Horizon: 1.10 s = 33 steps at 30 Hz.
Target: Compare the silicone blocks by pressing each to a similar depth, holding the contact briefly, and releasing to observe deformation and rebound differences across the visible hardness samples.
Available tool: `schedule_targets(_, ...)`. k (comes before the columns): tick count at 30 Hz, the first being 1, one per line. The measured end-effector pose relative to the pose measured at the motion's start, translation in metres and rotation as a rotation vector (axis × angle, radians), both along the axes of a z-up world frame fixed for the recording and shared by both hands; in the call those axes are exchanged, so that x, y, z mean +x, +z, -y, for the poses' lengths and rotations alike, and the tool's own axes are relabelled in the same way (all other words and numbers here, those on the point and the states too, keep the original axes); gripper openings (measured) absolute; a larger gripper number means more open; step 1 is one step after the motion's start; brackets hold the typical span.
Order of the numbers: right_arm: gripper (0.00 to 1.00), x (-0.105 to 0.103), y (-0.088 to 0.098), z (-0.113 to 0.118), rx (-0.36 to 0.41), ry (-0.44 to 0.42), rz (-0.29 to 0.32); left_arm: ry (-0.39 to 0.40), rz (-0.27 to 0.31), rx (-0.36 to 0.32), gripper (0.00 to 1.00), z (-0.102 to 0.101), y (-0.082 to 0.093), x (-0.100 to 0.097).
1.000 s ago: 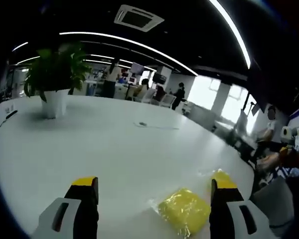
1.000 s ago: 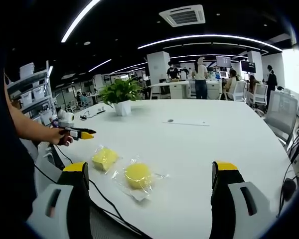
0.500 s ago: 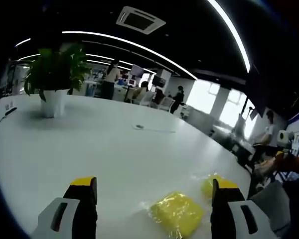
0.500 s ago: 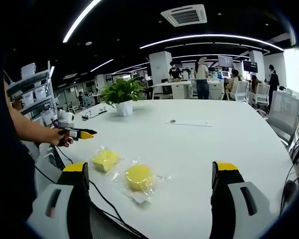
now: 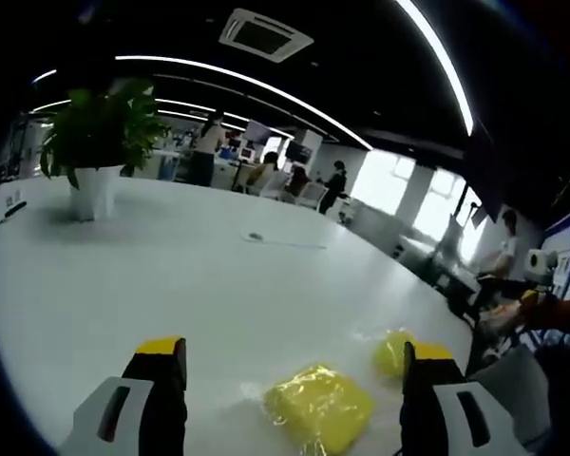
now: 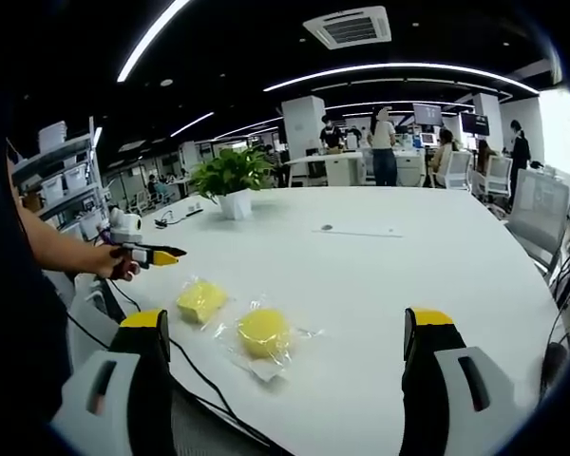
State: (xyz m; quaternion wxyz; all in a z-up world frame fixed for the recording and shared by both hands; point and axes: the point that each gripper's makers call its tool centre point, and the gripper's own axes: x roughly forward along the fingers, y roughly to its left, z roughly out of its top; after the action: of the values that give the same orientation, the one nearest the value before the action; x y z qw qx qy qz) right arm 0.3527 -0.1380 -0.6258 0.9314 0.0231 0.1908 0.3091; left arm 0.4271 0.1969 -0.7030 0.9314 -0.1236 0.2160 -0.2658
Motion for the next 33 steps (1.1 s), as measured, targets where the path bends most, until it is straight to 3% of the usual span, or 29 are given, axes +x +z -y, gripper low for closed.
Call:
schedule_targets(16,0.96,0.01,-0.001,0.001,-0.009,0.028,0.004,-0.046,0.028,0.033,0.94,0.014,0.018,0.007)
schedule_targets(23,0.96,0.016,-0.005,0.007,-0.021,0.032,0.003,-0.07,0.021,0.045,0.94,0.026,0.016,0.013)
schedule_targets(28,0.96,0.017,-0.007,0.012,-0.019,0.028,-0.004,-0.093,-0.016,0.024,0.96,0.041,0.012,0.018)
schedule_targets(33,0.96,0.016,-0.015,0.014,-0.024,0.03,-0.022,-0.151,-0.095,0.033,1.0,0.062,0.002,0.021)
